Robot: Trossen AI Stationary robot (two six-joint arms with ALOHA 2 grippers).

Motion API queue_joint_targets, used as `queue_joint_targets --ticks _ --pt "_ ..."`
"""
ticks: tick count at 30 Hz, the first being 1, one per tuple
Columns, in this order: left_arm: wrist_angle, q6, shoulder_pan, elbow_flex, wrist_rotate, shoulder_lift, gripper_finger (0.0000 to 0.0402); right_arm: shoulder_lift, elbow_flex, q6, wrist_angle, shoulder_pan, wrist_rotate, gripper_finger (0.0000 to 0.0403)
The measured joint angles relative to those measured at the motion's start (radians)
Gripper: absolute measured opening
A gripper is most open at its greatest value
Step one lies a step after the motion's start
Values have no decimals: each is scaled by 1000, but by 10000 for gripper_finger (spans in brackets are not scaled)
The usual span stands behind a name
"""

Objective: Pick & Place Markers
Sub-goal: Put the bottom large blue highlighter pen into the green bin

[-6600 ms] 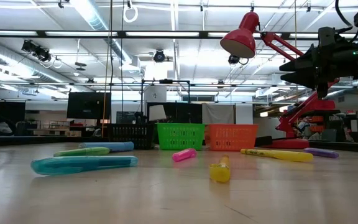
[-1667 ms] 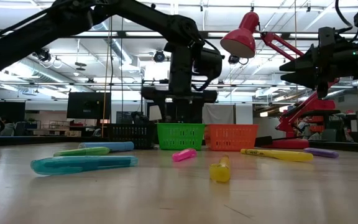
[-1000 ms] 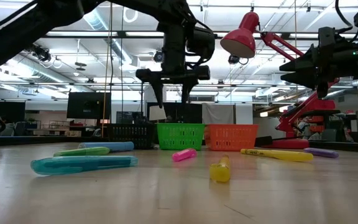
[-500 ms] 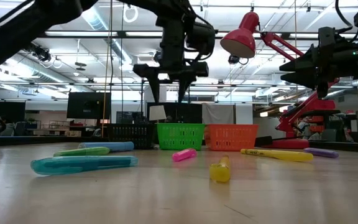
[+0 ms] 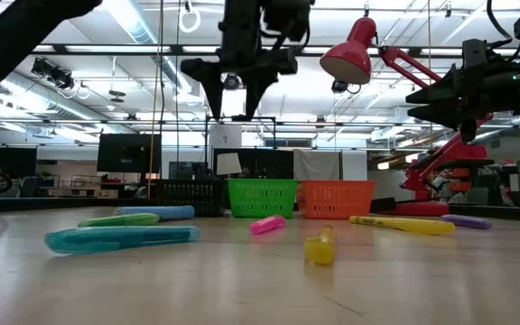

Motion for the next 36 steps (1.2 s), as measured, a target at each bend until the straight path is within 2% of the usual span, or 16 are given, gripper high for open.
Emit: queue_joint_targets --ticks 9,23,36 --pt "1 88 -66 0 -17 -69 268 0 0 0 1 0 0 170" --pt "2 458 -205 -11 -11 -173 268 0 0 0 0 0 0 170" --pt "36 884 -390 -431 -12 -442 268 0 0 0 1 0 0 170"
